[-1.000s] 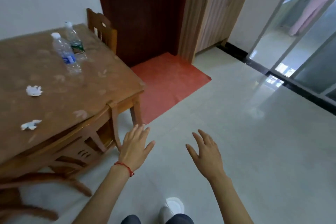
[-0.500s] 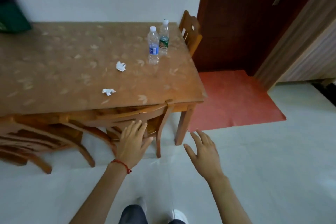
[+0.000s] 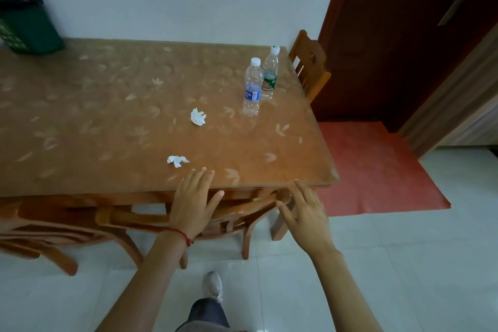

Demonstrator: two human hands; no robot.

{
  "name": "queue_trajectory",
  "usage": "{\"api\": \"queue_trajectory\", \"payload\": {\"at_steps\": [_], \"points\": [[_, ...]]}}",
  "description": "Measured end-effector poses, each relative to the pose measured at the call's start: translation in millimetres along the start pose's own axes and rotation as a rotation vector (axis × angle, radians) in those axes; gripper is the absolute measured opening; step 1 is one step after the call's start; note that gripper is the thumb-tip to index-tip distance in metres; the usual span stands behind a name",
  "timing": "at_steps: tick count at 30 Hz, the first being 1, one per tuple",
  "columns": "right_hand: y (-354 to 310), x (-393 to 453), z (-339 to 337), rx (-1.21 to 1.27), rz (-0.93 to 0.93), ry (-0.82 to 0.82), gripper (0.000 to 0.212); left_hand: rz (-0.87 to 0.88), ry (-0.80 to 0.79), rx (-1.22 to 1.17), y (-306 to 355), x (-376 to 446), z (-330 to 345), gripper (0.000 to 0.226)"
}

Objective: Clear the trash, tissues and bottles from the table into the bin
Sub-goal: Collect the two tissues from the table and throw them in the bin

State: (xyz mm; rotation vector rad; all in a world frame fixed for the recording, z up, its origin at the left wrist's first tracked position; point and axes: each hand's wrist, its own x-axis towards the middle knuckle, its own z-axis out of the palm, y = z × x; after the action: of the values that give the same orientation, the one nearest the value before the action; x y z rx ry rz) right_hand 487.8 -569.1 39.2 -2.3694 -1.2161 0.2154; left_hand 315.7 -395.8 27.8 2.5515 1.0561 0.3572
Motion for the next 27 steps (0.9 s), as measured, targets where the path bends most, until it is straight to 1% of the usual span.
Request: {"api": "queue_trajectory", "payload": {"at_steps": [3, 7, 13, 19, 27], "points": [[-16.1, 37.3, 6.3, -0.028, -0.013, 0.009, 0.049, 0.002, -0.001, -0.001, -23.5, 34.9, -5.3, 0.053], [-37.4, 83.5, 19.4, -0.048, -0.032, 0.002, 0.048, -0.020, -0.026, 0.011, -57.6, 72.6, -10.8, 0.053], [-56.1, 124.0, 47.3, -0.054, -0.031, -0.093, 0.050, -0.172, -0.095, -0.116, -100.3, 106.9, -4.2, 0.053], [-56.9, 156.9, 66.2, -0.065, -0.017, -0.204, 0.055, -0.356, -0.150, -0.249, -122.7, 131.9, 8.2, 0.054], [-63.4, 196.1, 80.6, -0.041, -0.018, -0.266, 0.050, -0.455, -0.271, -0.256, -142.2, 149.2, 19.2, 0.053]]}}
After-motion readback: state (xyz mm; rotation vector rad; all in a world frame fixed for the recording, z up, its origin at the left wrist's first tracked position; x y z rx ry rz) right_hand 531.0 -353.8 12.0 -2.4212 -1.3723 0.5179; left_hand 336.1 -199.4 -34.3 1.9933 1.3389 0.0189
